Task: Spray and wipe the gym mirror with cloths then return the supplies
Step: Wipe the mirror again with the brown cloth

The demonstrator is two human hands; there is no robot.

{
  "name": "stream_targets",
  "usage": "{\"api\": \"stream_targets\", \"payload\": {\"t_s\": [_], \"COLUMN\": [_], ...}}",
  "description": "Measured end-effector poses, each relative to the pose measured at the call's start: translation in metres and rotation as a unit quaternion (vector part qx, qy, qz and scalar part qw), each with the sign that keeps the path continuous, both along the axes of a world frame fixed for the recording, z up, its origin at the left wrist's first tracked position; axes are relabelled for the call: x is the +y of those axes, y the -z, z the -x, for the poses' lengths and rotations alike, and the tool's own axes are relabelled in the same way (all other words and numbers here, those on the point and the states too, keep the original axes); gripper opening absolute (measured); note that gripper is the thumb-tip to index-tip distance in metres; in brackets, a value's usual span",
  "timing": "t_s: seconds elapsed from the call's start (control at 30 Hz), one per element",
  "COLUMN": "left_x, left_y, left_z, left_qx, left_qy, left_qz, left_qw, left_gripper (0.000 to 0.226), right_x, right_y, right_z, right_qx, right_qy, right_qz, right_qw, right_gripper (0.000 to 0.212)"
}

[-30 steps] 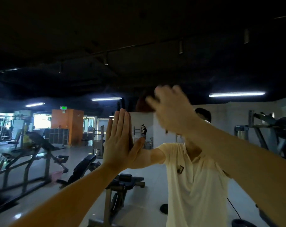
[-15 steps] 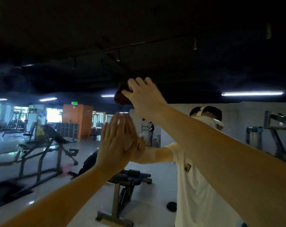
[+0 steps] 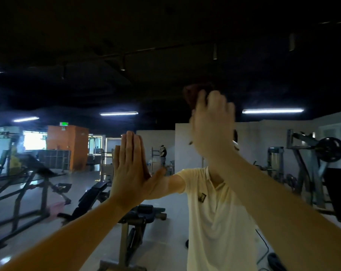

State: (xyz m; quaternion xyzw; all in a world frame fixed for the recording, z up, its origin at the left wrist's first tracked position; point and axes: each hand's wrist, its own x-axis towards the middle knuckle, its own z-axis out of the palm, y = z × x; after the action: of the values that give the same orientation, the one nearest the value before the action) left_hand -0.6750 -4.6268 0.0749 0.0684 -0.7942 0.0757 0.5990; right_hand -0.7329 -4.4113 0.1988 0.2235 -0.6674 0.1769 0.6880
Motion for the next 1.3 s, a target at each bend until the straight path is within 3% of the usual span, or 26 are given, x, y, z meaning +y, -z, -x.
{"api": "stream_targets", "payload": {"t_s": [0.17,0.27,0.4,0.53,0.7,0.93,1.07,1.2,1.3], "left_x": [-0.005,-0.006,-0.006,-0.007,-0.006,-0.016,-0.026,-0.024,-0.019], "left_y": [0.001,0.001,0.002,0.003,0.0,-0.006,-0.006,-0.007,-0.011], "left_z": [-0.004,-0.003,-0.002,0.0,-0.004,-0.018,-0.027,-0.03,-0.034], "left_qx": [-0.005,0.004,0.02,0.02,-0.012,-0.104,-0.103,-0.113,-0.137], "left_qy": [-0.006,-0.002,0.009,0.017,0.015,-0.001,0.019,0.006,-0.034], "left_qz": [0.03,0.037,0.036,0.033,0.026,0.037,0.073,0.073,0.063], "left_qw": [1.0,0.999,0.999,0.999,0.999,0.994,0.992,0.991,0.988], "left_gripper": [0.115,0.115,0.116,0.117,0.121,0.147,0.136,0.136,0.147], "right_x": [-0.09,-0.069,0.019,0.101,0.062,-0.053,-0.084,-0.057,0.002], "right_y": [0.013,0.017,0.038,0.064,0.066,0.072,0.1,0.113,0.113], "right_z": [-0.028,-0.023,0.0,0.015,0.003,-0.032,-0.044,-0.038,-0.021], "right_qx": [0.037,0.051,0.012,-0.054,-0.102,-0.094,-0.058,-0.014,-0.002], "right_qy": [-0.05,-0.01,0.067,0.1,0.084,0.01,-0.028,-0.025,0.004], "right_qz": [-0.16,-0.191,-0.094,0.028,0.135,0.009,-0.131,-0.19,-0.159], "right_qw": [0.985,0.98,0.993,0.993,0.982,0.995,0.989,0.981,0.987], "right_gripper": [0.042,0.046,0.061,0.052,0.053,0.062,0.065,0.055,0.056]}}
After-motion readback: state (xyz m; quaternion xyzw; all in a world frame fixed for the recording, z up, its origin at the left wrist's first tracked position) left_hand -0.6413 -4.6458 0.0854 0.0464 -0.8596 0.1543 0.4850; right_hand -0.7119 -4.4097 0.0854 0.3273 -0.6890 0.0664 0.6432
